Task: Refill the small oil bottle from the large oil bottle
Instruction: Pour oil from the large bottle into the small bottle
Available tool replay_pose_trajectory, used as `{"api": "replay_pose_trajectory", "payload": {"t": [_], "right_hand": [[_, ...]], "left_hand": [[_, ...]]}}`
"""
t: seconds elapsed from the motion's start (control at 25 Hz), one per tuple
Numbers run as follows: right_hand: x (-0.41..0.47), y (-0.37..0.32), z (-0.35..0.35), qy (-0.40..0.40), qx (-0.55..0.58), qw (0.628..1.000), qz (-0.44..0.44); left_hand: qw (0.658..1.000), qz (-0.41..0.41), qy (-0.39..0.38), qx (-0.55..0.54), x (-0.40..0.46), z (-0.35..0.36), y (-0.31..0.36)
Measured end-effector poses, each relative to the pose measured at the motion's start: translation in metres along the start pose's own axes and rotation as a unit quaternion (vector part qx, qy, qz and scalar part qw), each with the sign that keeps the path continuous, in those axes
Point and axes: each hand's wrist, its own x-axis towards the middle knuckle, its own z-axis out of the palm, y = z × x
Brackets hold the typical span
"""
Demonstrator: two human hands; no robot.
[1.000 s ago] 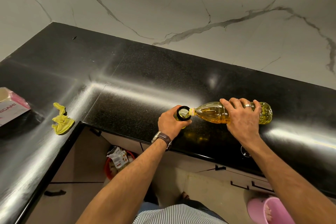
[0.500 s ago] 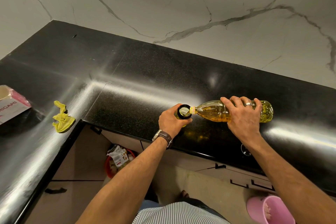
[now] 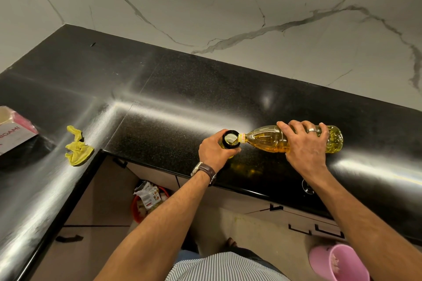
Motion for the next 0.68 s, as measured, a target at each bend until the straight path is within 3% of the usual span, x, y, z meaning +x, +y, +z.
{"api": "replay_pose_trajectory", "payload": {"t": [0.68], "right_hand": [[0.0004, 0.0005, 0.0016, 0.003, 0.003, 1.0, 0.0]], "left_hand": [[1.0, 0.008, -0.001, -0.01, -0.0011, -0.0036, 0.0039]]}}
